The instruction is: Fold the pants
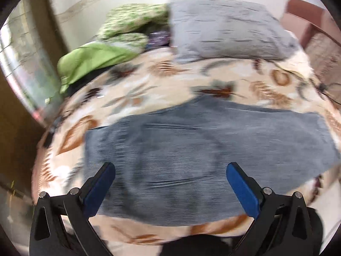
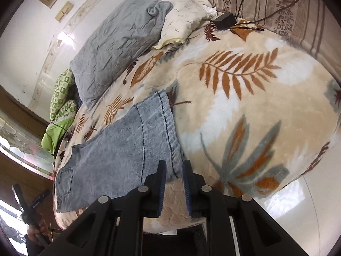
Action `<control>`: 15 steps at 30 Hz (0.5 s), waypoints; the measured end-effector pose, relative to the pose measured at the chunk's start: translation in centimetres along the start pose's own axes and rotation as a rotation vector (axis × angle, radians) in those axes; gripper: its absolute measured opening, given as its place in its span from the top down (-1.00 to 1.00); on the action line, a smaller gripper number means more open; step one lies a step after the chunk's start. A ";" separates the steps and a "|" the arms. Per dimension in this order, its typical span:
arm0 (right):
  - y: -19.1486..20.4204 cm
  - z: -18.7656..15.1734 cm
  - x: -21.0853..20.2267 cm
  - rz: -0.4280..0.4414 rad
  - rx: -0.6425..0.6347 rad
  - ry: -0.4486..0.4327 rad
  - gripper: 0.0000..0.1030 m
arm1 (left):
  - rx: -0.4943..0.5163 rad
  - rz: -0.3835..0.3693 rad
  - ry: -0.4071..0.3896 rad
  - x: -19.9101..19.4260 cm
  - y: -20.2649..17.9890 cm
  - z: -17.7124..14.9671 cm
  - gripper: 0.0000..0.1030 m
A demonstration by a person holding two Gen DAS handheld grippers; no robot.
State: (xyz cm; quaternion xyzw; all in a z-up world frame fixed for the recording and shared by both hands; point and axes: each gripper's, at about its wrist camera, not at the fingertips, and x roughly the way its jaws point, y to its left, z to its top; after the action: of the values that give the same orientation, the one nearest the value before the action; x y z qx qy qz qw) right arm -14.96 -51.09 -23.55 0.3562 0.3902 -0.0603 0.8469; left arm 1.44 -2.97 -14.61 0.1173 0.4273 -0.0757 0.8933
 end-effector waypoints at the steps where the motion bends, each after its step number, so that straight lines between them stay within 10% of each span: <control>1: -0.1 -0.2 -0.1 0.007 0.005 -0.005 0.37 | 0.014 -0.021 0.009 0.1 -1.1 0.2 -1.00; 4: -0.6 -0.7 -0.3 0.035 0.036 -0.041 -0.41 | 0.057 -0.078 0.050 0.7 -4.6 0.5 -1.00; 15: -3.3 -1.6 1.9 0.229 0.200 -0.007 -0.45 | 0.175 -0.144 0.130 4.0 -12.7 0.4 -1.00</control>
State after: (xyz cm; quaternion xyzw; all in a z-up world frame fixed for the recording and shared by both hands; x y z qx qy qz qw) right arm -15.90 -52.14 -27.48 0.4807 0.3362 -0.0031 0.8099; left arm 1.22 -15.39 -19.33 0.1682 0.4835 -0.1689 0.8423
